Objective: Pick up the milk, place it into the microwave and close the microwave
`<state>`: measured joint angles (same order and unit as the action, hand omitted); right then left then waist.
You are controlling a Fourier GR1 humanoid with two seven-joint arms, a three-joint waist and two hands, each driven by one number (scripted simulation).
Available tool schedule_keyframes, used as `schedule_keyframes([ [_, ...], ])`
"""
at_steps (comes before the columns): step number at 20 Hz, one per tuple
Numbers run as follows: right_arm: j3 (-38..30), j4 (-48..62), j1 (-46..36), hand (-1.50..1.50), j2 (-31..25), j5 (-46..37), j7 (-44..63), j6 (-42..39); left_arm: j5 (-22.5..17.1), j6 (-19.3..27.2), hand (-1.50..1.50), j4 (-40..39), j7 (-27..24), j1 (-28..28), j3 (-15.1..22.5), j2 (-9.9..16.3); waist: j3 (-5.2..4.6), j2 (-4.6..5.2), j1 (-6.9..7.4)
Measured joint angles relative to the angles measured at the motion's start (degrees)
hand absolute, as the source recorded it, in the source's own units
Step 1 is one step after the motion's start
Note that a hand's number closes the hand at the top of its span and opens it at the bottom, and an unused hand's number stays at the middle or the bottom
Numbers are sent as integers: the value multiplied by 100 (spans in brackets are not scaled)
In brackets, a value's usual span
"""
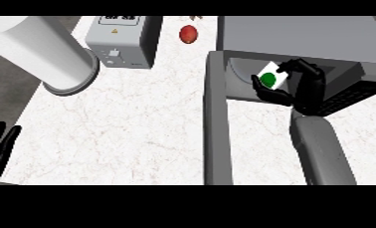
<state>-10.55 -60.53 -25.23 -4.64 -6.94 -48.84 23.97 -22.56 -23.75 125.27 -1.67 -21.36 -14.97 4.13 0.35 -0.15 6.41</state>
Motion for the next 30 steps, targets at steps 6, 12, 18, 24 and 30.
schedule_keyframes([
  [6, 24, -104, 183, -150, -157, -610, -249, 606, 190, 6, -150, -10, 46, 154, 56, 88, -35, 76, 153],
  [12, -21, -191, 348, -150, -162, -919, -326, 878, 318, 14, -150, -64, 93, 295, 137, 130, -63, 121, 285],
  [18, 55, -77, 429, -150, 63, -815, -335, 743, 395, -24, -150, -117, 138, 438, 307, 141, -37, 179, 420],
  [24, 87, 215, 210, -150, 181, -790, -226, 679, 515, -21, -150, -158, 162, 572, 439, 132, -49, 179, 449],
  [30, 94, 468, 21, -150, 210, -891, -106, 732, 665, 8, -150, -203, 165, 642, 557, 87, -67, 139, 400],
])
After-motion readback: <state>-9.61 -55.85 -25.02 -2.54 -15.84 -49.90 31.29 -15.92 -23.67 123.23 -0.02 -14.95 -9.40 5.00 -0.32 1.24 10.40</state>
